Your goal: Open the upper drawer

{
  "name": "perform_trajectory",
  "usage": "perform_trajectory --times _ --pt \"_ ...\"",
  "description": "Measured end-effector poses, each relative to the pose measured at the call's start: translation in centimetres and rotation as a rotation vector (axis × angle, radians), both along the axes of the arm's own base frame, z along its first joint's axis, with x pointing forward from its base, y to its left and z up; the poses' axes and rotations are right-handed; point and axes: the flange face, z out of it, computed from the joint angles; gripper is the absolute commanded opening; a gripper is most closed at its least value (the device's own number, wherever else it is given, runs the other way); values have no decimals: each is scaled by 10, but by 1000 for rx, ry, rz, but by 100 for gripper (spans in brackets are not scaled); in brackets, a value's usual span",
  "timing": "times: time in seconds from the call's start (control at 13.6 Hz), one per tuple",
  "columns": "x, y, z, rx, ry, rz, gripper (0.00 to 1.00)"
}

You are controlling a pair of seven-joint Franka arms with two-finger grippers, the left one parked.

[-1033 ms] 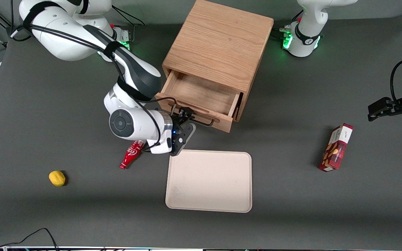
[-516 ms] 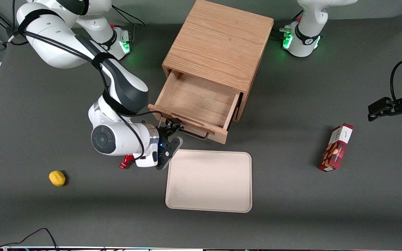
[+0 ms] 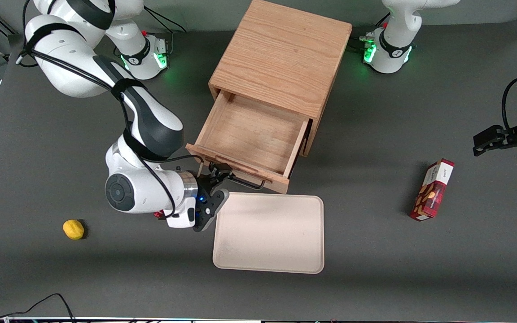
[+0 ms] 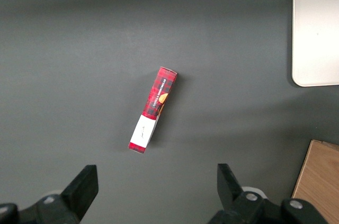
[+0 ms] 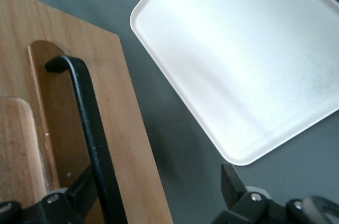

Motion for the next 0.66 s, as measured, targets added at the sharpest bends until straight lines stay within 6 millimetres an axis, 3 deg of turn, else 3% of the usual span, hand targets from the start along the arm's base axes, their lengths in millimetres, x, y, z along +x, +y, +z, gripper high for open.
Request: perform_trajectory --times 0.66 --pt "21 -15 0 28 -19 -43 100"
